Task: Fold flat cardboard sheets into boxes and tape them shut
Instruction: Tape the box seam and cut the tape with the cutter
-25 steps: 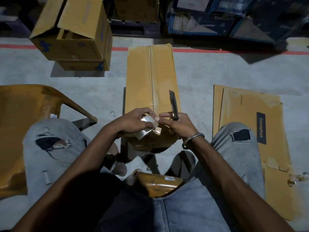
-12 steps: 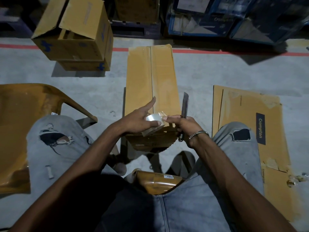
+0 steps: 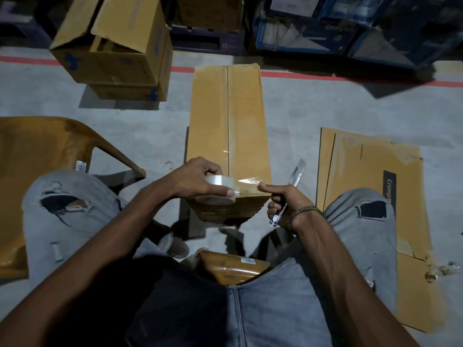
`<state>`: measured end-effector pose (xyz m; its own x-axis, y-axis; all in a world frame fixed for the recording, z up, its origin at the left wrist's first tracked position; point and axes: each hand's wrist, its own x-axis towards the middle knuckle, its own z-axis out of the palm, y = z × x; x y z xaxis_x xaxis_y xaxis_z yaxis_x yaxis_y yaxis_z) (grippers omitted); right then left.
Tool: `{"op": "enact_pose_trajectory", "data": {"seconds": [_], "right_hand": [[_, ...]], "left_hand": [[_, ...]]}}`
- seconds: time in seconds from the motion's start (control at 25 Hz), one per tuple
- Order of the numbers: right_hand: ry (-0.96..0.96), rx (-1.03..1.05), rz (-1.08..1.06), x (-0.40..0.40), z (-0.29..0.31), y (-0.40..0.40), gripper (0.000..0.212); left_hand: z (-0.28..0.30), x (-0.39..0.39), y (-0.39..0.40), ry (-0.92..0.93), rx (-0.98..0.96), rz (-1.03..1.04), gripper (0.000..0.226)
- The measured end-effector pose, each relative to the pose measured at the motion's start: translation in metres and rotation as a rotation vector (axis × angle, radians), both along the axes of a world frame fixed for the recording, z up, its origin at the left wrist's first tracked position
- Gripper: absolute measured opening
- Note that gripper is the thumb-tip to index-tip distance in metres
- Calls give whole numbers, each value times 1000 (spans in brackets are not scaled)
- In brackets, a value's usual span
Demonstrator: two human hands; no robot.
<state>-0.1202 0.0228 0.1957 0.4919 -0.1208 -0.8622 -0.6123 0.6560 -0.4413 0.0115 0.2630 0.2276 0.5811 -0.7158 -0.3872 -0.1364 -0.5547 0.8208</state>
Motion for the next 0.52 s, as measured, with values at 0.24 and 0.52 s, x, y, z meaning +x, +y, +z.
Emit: {"op": "enact_pose_trajectory", "data": {"seconds": [0.24, 0.52], "right_hand": [[124, -189, -171, -5, -19, -38, 28], [207, -346, -192, -1, -39, -28, 39]], "left_hand": [[4, 30, 58, -155, 250, -21, 38], [-20, 57, 100, -61, 505, -75, 78]]}}
